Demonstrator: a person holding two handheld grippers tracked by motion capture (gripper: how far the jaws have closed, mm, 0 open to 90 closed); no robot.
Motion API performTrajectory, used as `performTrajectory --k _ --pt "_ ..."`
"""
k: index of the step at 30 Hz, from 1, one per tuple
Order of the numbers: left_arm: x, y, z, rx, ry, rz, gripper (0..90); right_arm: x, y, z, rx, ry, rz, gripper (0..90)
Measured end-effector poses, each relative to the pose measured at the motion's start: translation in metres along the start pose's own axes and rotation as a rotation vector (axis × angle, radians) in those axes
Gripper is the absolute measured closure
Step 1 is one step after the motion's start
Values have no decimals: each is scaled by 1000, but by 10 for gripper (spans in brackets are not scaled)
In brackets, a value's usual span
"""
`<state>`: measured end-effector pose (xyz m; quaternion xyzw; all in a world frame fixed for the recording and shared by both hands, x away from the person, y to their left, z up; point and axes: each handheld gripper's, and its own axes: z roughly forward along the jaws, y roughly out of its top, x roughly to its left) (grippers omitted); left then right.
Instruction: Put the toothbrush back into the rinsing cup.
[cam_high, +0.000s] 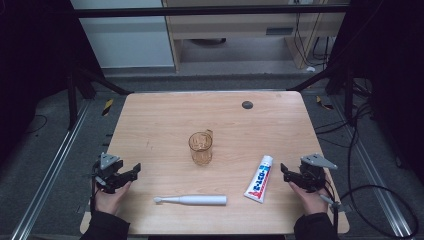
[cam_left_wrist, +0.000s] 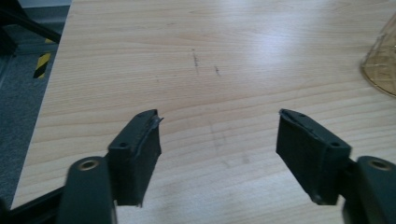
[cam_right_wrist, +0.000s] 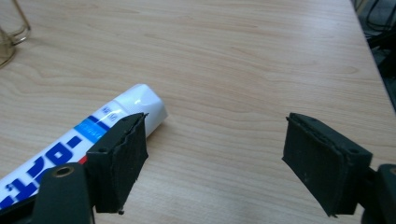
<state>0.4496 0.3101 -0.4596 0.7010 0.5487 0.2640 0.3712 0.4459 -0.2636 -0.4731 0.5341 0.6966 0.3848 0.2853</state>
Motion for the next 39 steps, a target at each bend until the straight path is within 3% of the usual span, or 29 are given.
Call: performTrajectory --k 8,14,24,31,33,39 --pt "-19 -2 -10 19 -84 15 506 16 2 -7 -4 82 -25 292" --pt "-36 -4 -14 33 -129 76 625 29 4 -11 1 124 -54 366" --pt "-59 -9 -21 83 -202 135 805 54 6 -11 27 228 -96 483" --pt "-69 -14 -22 120 -239 171 884 71 7 -9 44 280 -120 540" --pt "-75 -17 -22 133 -260 181 891 80 8 -6 48 300 -143 562" --pt "-87 -23 -22 165 -294 216 895 93 9 -2 62 330 -151 589"
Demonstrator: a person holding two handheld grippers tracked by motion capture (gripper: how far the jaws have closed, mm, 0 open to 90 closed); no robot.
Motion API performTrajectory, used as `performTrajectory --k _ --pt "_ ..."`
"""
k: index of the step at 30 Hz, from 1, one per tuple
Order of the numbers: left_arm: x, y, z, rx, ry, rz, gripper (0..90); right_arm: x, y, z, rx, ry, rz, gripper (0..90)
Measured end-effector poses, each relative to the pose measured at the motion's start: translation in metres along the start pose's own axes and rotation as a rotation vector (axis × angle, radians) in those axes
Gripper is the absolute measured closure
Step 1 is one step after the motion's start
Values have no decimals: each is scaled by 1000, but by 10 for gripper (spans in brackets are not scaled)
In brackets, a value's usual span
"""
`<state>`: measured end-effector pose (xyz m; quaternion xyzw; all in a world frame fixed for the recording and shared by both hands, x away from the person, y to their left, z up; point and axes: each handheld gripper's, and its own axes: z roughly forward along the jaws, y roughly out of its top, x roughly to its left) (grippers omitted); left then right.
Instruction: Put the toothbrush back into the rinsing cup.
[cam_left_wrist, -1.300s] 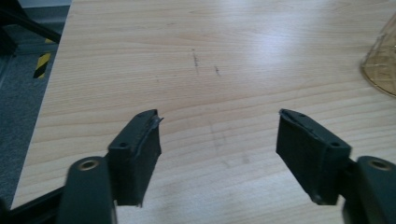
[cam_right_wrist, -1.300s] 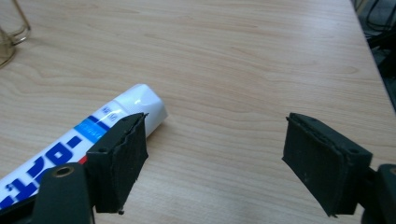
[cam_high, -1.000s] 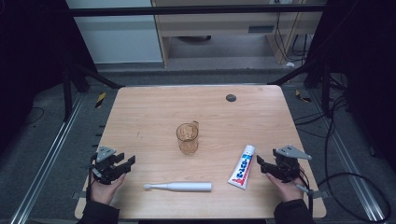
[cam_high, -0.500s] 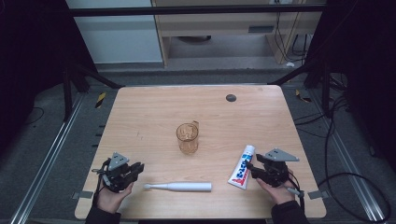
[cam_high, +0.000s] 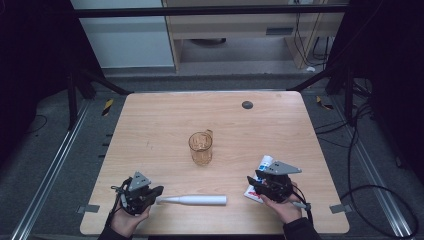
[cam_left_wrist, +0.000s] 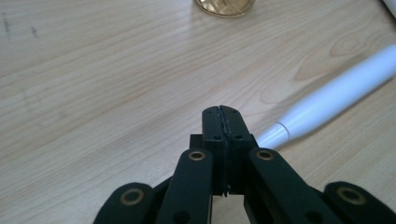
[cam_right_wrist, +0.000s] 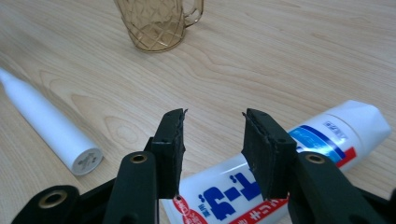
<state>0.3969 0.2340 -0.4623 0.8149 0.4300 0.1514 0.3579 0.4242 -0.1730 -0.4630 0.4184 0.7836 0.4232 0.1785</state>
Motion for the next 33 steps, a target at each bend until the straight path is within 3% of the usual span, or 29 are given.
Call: performTrajectory --k 14,24,33 --pt "-16 -6 7 73 -49 53 896 22 8 18 27 65 -29 709" --pt "-21 -8 12 108 -54 68 896 42 9 33 59 127 -50 796" --pt "-21 -9 16 128 -50 74 896 56 6 46 104 166 -81 820"
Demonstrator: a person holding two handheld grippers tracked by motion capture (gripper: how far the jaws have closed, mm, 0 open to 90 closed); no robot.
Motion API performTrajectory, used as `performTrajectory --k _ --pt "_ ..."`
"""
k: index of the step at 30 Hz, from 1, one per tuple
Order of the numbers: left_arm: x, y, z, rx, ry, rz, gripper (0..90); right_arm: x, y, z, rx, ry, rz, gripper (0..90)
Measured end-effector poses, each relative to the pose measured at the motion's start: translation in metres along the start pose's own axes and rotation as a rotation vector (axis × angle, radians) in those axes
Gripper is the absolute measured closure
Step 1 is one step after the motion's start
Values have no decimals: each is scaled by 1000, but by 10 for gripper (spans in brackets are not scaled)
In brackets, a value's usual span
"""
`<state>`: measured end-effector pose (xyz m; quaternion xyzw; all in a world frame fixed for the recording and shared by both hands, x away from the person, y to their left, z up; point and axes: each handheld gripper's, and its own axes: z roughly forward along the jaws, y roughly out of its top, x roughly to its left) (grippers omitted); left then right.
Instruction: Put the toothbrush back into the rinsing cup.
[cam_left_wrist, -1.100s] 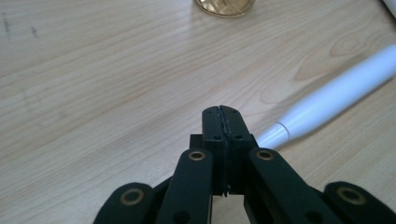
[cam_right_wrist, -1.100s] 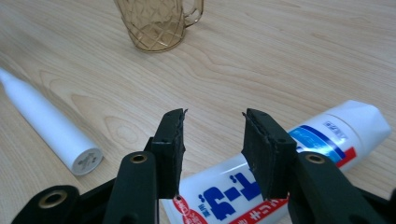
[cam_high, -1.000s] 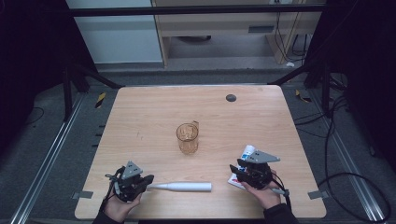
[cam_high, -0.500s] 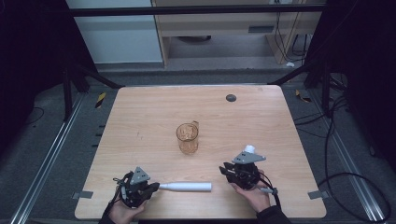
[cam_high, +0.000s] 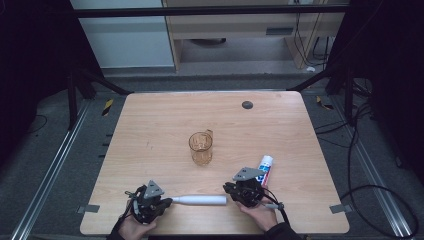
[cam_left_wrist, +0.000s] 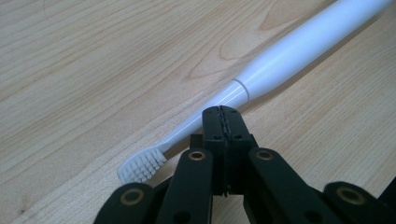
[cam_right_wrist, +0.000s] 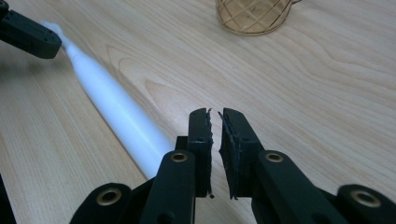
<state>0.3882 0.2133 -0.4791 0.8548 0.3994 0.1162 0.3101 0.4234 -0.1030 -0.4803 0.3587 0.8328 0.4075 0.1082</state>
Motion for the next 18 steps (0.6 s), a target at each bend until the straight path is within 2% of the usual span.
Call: performTrajectory --k 9,18 --pt "-1 2 7 16 4 12 897 5 -2 4 24 17 -6 824" --pt "-1 6 12 12 7 11 897 8 -3 5 32 27 -16 824"
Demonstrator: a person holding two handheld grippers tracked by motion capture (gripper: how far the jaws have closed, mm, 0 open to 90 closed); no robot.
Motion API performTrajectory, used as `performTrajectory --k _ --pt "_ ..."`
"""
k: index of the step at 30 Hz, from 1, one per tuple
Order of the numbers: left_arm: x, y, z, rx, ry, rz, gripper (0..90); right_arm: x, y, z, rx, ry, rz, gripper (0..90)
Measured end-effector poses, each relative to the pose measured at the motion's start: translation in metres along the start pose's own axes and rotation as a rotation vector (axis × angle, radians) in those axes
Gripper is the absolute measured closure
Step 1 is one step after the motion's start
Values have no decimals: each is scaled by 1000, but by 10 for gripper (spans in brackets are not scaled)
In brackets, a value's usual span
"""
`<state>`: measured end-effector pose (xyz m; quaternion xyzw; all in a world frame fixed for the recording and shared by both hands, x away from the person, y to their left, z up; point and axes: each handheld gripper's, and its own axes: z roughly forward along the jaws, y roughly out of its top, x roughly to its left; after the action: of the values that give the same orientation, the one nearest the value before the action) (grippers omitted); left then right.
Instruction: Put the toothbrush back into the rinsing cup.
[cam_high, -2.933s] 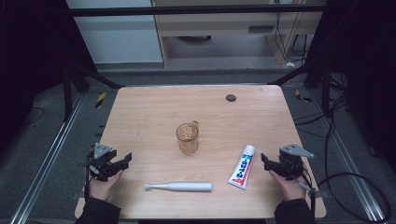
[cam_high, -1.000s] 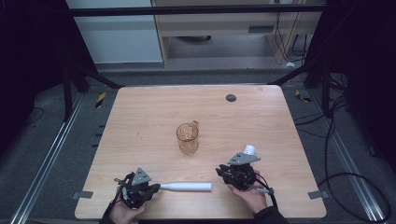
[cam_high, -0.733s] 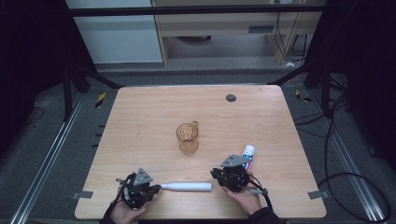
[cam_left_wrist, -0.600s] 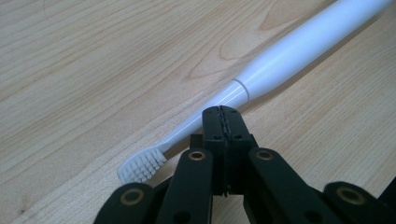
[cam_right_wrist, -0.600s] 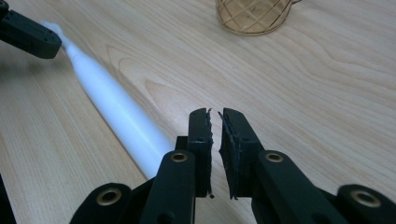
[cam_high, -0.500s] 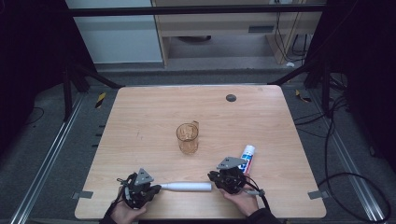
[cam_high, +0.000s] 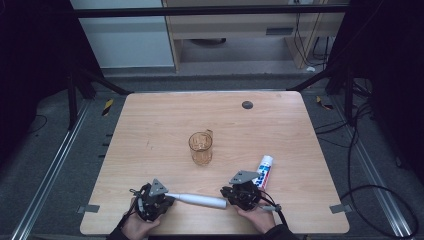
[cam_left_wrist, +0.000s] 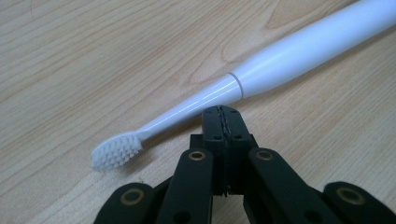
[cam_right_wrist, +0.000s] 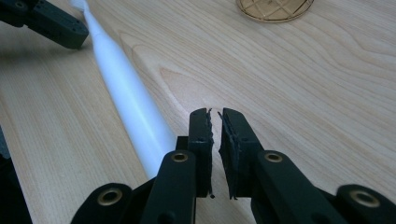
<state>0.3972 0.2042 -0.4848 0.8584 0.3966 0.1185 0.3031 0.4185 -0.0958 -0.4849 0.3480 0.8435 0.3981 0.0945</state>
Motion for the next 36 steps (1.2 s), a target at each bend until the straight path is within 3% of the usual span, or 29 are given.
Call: performTrajectory --k 6,19,36 --pt "-2 5 4 -6 -3 10 897 4 -1 1 8 22 -6 824" --pt "-1 11 9 -14 0 6 897 6 -2 -1 6 25 -11 822" --pt "-3 18 16 -15 1 30 897 9 -3 -1 13 42 -15 811"
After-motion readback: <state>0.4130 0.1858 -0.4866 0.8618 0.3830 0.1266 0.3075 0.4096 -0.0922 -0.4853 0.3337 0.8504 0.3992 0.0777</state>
